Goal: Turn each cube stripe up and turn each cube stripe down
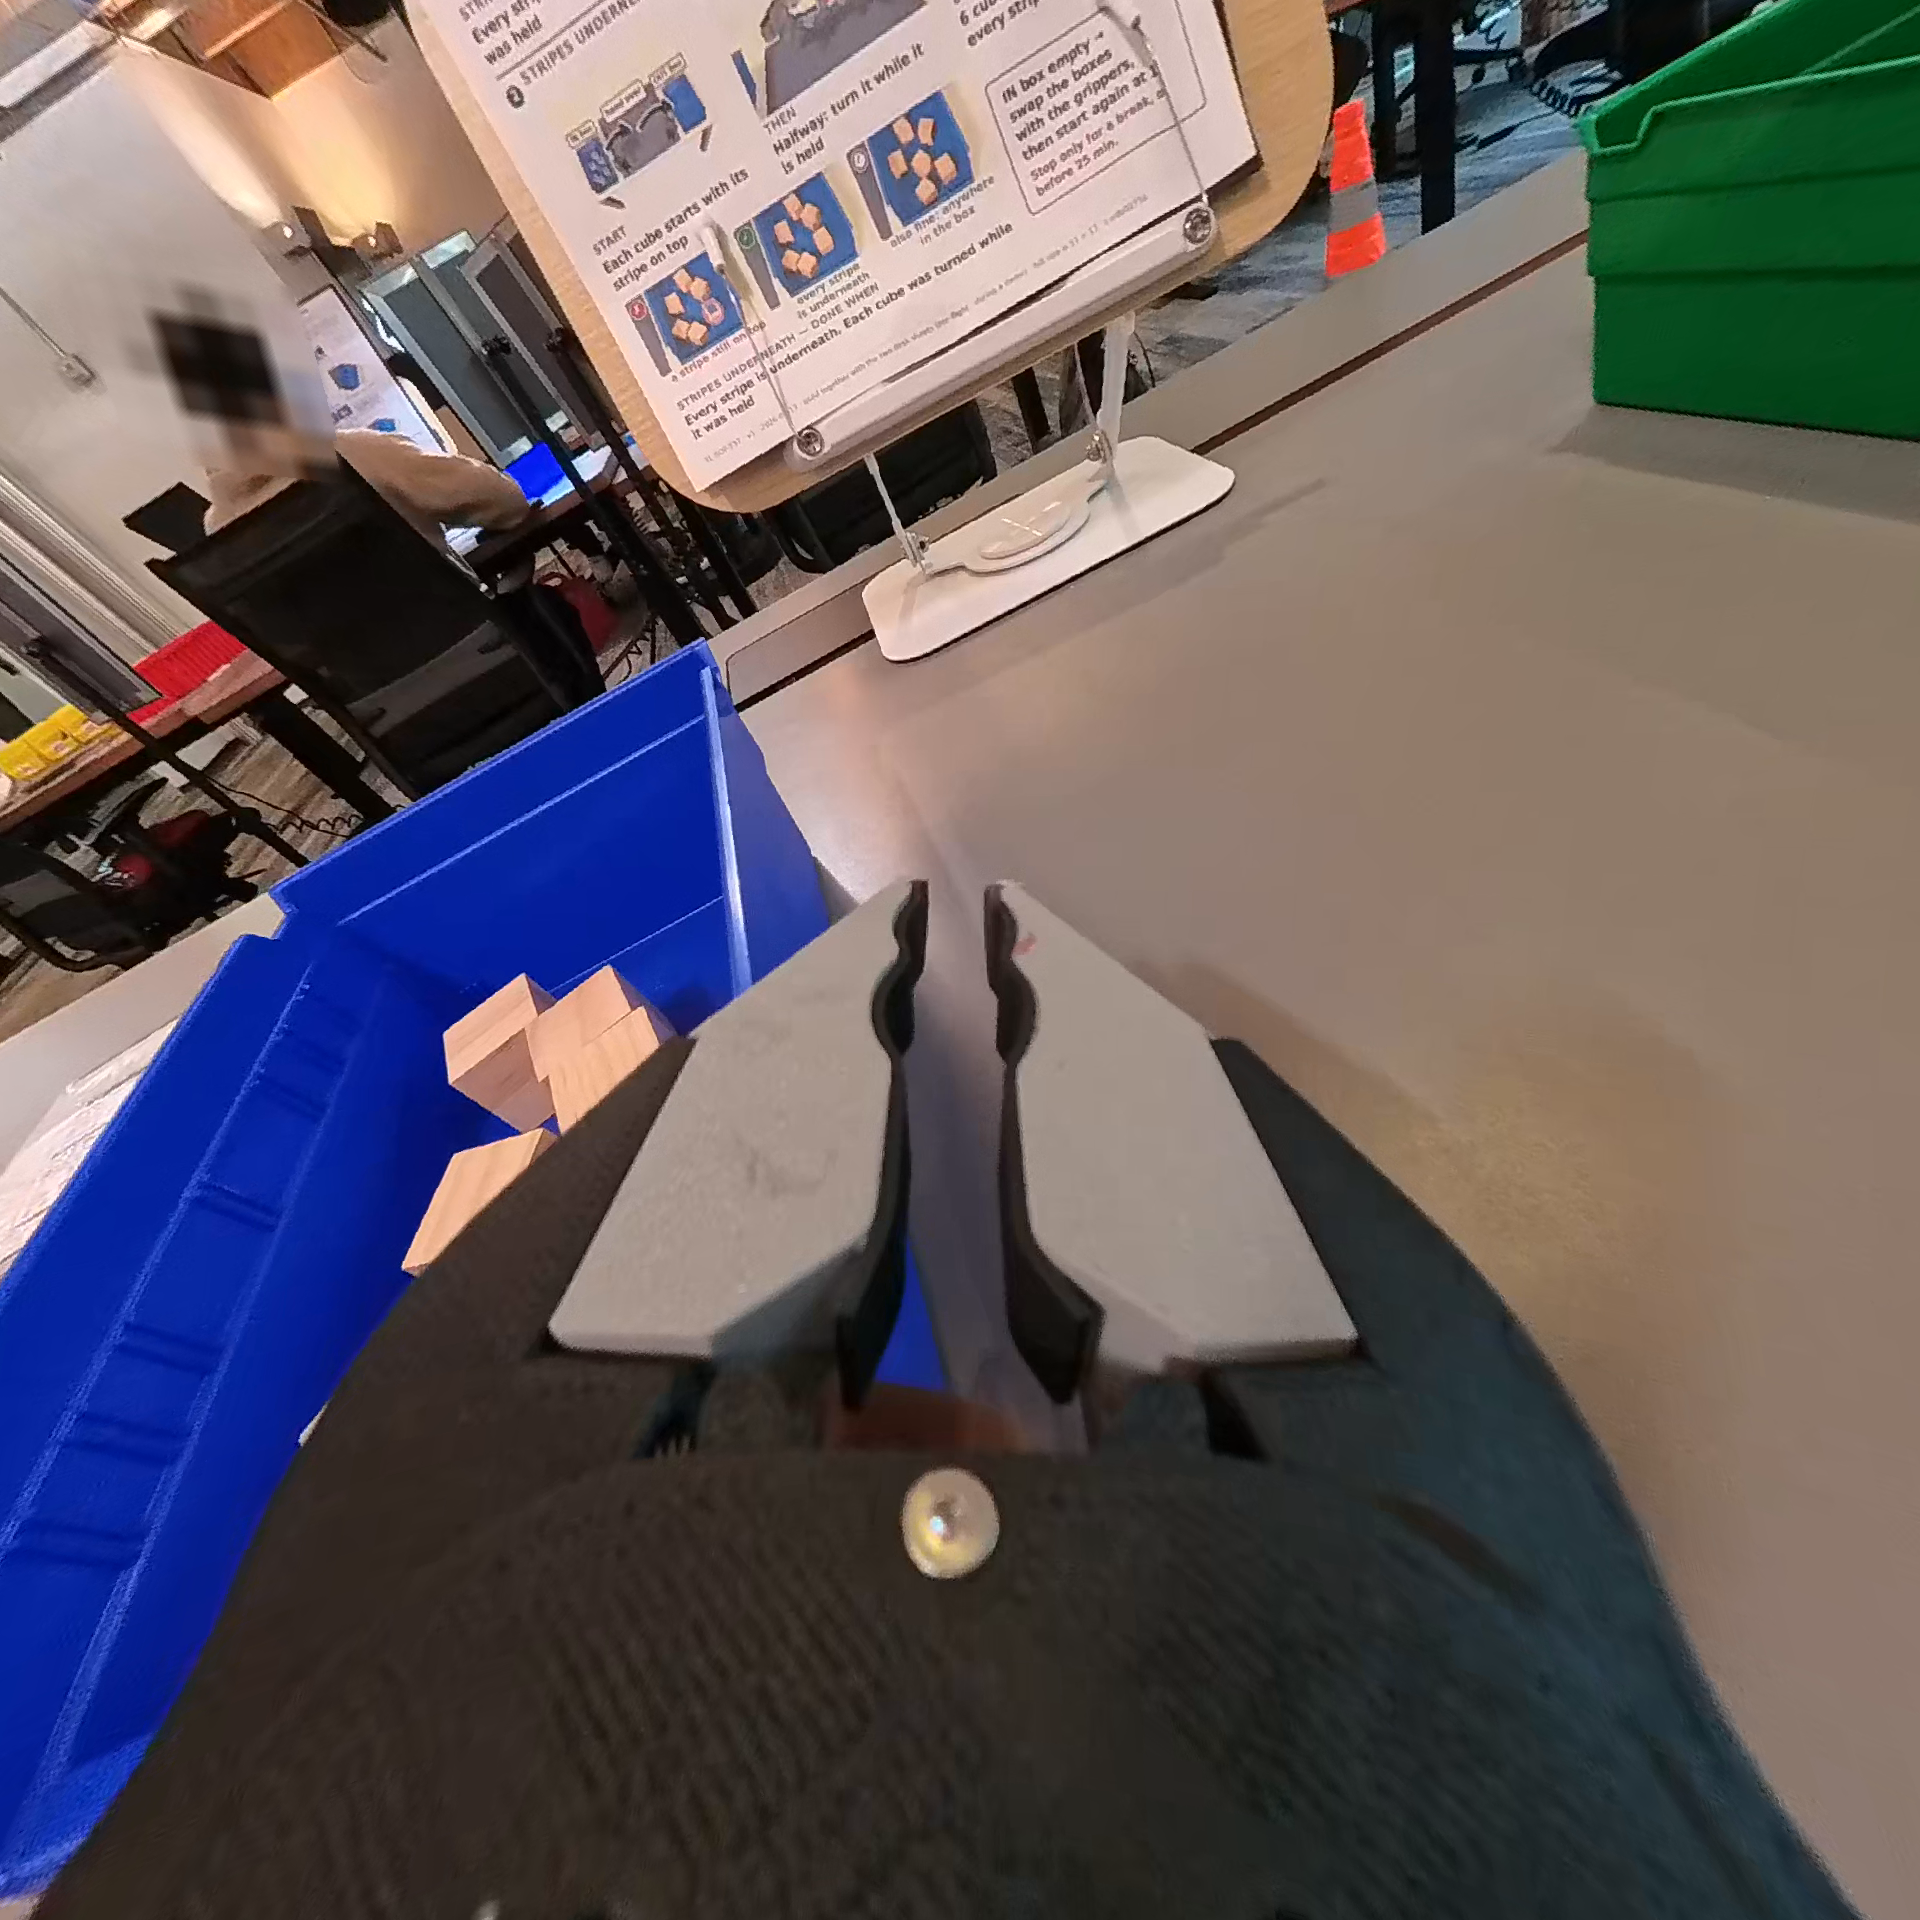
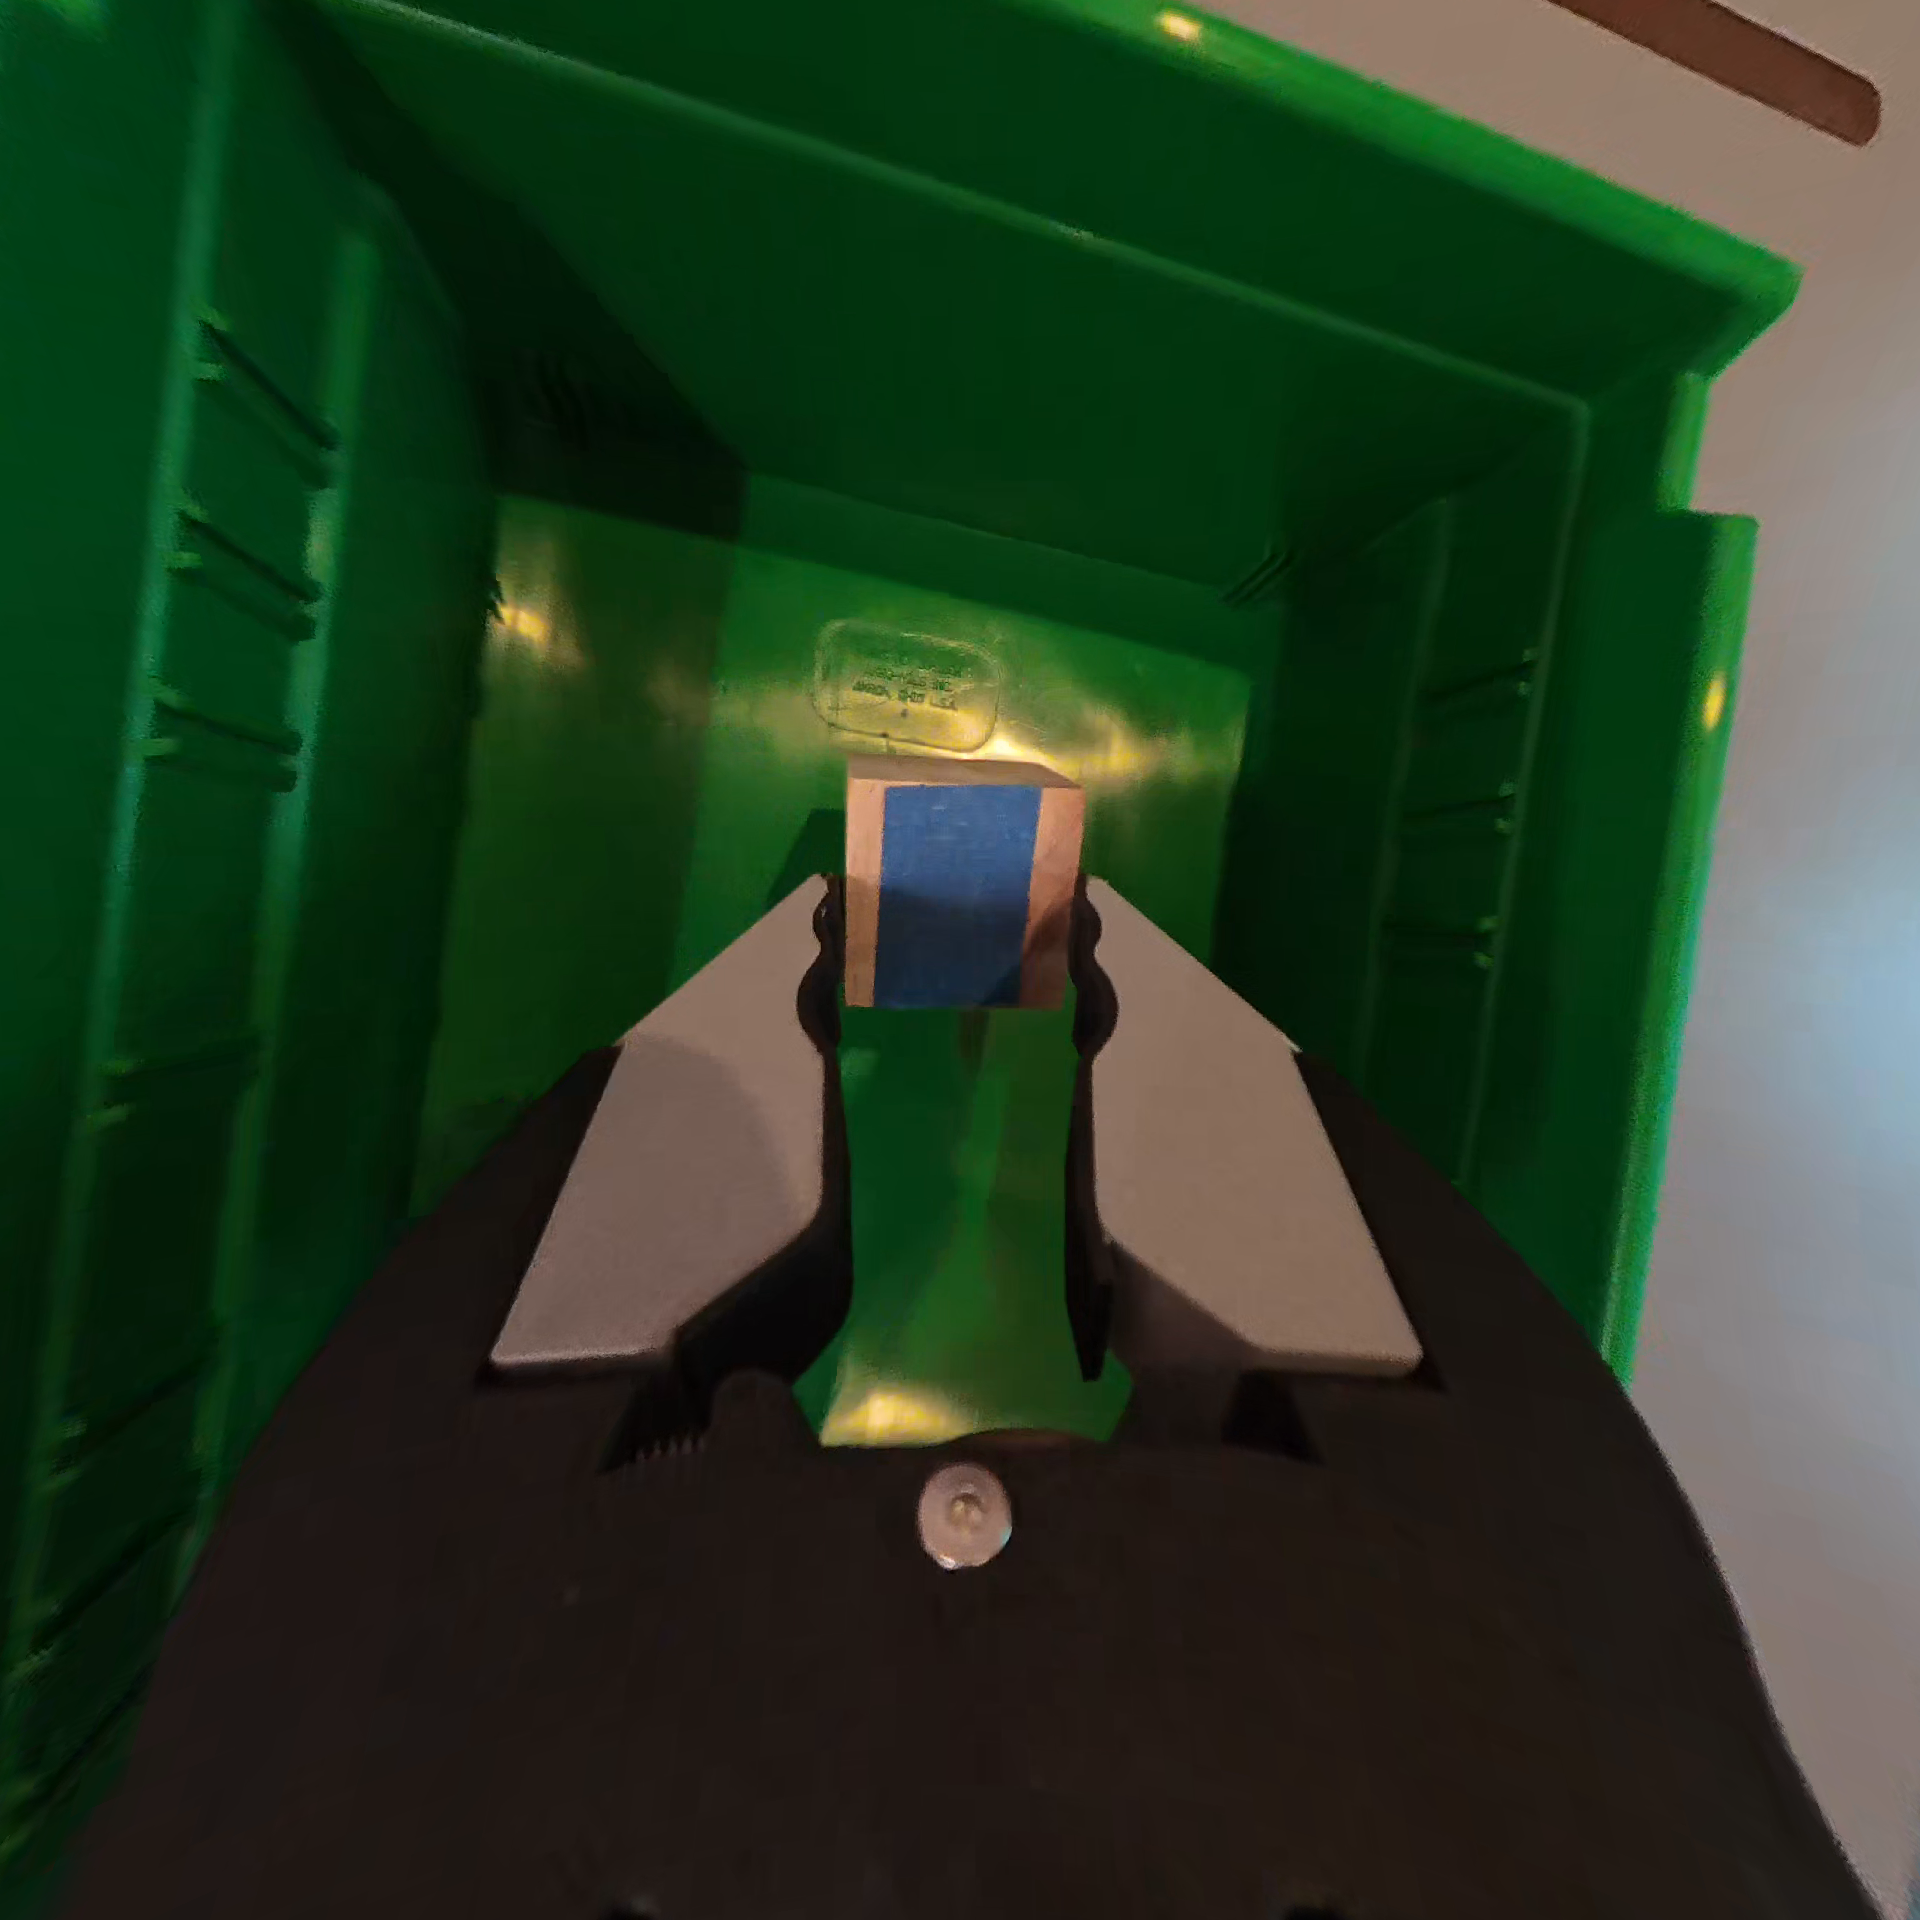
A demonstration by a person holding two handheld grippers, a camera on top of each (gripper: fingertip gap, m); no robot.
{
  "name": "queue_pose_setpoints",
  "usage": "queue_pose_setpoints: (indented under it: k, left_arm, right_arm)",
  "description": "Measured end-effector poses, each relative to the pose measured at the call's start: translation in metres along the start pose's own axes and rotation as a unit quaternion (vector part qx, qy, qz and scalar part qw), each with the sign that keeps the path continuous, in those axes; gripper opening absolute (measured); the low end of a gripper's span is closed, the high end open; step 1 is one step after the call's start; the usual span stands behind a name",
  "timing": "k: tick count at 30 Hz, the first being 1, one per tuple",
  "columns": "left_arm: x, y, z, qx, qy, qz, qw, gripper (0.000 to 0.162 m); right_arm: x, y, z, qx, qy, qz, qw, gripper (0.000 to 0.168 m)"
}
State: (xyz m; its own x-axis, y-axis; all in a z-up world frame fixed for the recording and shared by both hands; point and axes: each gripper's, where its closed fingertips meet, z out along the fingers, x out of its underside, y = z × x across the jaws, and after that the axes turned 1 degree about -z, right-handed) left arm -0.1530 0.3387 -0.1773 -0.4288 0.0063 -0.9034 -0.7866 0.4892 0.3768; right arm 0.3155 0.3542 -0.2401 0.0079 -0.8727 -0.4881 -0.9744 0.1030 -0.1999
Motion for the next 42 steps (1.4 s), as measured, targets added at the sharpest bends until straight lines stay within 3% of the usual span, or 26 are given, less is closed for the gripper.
queue_pose_setpoints:
  k: [4, 8, 13, 14, 15, 19, 24, 28, 30, 32, 36, 42]
  left_arm:
    - [0.0, -0.001, 0.001, 0.003, 0.001, 0.0, 1.0, 0.011]
    - [-0.001, -0.001, -0.001, 0.013, 0.003, -0.017, 1.0, 0.013]
    - [-0.018, 0.006, -0.015, 0.038, -0.013, -0.043, 0.998, 0.013]
    - [-0.025, 0.014, -0.021, 0.034, -0.022, -0.051, 0.998, 0.02]
    - [-0.031, 0.024, -0.028, 0.03, -0.03, -0.06, 0.997, 0.028]
    - [-0.041, 0.067, -0.053, 0.034, -0.034, -0.099, 0.994, 0.028]
    - [-0.007, 0.121, -0.057, 0.006, 0.009, -0.088, 0.996, 0.034]
    - [0.035, 0.138, -0.043, 0.043, 0.06, -0.079, 0.994, 0.026]
    - [0.052, 0.145, -0.038, 0.061, 0.094, -0.074, 0.991, 0.036]
    - [0.064, 0.144, -0.035, 0.103, 0.123, -0.04, 0.986, 0.035]
    - [0.096, 0.144, -0.03, 0.194, 0.239, 0.008, 0.951, 0.043]
    - [0.108, 0.139, -0.021, 0.261, 0.308, 0.031, 0.914, 0.06]
  right_arm:
    - [0.011, -0.001, 0.018, -0.009, 0.026, 0.004, 1.0, 0.042]
    - [0.005, -0.001, 0.0, -0.013, -0.007, 0.008, 1.0, 0.045]
    - [-0.017, 0.032, -0.086, -0.084, -0.149, 0.045, 0.984, 0.057]
    - [-0.019, 0.047, -0.111, -0.11, -0.191, 0.047, 0.974, 0.056]
    - [-0.018, 0.064, -0.134, -0.134, -0.23, 0.043, 0.963, 0.055]
    - [0.007, 0.138, -0.19, -0.22, -0.309, -0.016, 0.925, 0.052]
    - [0.031, 0.191, -0.196, -0.269, -0.293, -0.077, 0.914, 0.052]
    - [0.029, 0.201, -0.208, -0.302, -0.325, -0.075, 0.893, 0.049]
    - [0.033, 0.198, -0.204, -0.306, -0.312, -0.068, 0.897, 0.051]
    - [0.034, 0.193, -0.203, -0.309, -0.313, -0.06, 0.896, 0.051]
    - [0.033, 0.193, -0.211, -0.335, -0.317, -0.049, 0.886, 0.052]
    - [0.037, 0.202, -0.214, -0.337, -0.313, -0.067, 0.885, 0.052]
